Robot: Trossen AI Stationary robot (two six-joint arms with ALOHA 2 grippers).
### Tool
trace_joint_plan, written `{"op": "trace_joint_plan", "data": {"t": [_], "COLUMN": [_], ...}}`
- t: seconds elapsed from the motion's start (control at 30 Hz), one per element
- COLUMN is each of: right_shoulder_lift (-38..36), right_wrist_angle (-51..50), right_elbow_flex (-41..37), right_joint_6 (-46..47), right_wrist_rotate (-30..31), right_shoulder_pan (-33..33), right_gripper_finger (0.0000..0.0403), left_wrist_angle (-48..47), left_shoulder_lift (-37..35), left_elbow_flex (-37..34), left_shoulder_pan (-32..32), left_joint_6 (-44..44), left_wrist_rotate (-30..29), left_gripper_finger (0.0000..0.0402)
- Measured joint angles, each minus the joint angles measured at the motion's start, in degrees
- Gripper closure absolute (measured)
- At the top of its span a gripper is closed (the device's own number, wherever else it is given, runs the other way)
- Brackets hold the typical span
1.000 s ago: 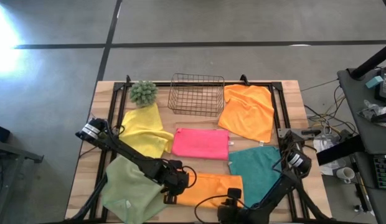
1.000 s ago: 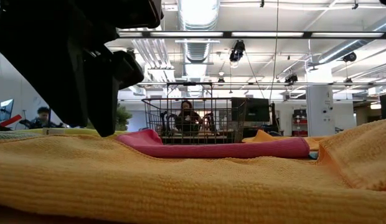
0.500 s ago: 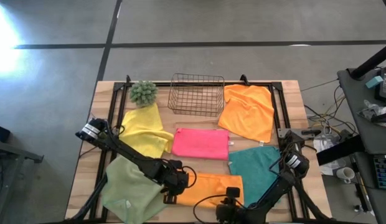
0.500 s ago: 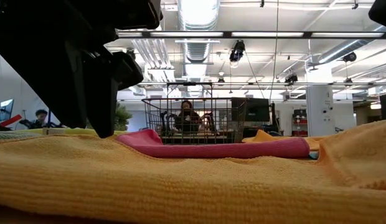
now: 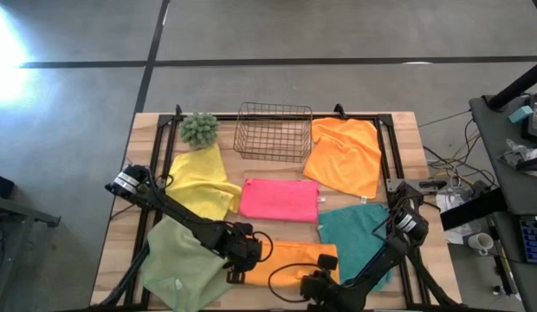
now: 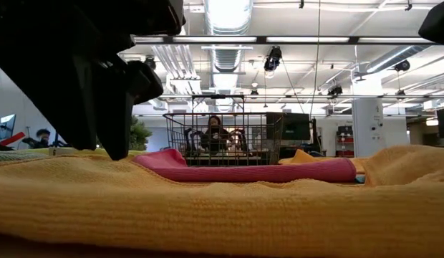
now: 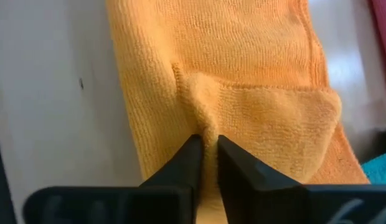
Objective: Fold microfiber towels
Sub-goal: Fold the bottom orange microfiber towel
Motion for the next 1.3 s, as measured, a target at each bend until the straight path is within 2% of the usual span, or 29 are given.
{"op": "trace_joint_plan", "data": {"t": [0.13, 0.47, 0.9, 1.13, 1.3], "right_shoulder_lift": [0.0, -2.1, -5.6, -10.0, -17.1], "right_wrist_angle": [-2.4, -5.2, -19.5, -12.9, -0.7], "right_elbow_flex": [0.0, 0.0, -1.6, -12.0, -23.1], "right_joint_6": [4.2, 10.1, 25.9, 35.3, 40.2], "right_wrist_rotate": [-0.3, 0.2, 4.9, 6.2, 6.2], "right_shoulder_pan": [0.4, 2.3, 6.5, 6.7, 6.7], "right_gripper_finger": [0.0391, 0.0394, 0.0394, 0.0394, 0.0394], "left_wrist_angle": [-0.1, -0.3, 0.0, 0.5, 0.1], "left_shoulder_lift": [0.0, 0.1, 0.1, 0.1, 0.1], "left_elbow_flex": [-0.3, -0.8, -1.4, -1.1, -1.3], "left_shoulder_pan": [0.0, 0.0, 0.0, 0.0, 0.0], "left_joint_6": [0.0, 0.0, 0.0, 0.0, 0.0], "left_wrist_rotate": [0.0, 0.0, 0.0, 0.0, 0.0], "left_gripper_finger": [0.0244, 0.0244, 0.0244, 0.0244, 0.0244]}}
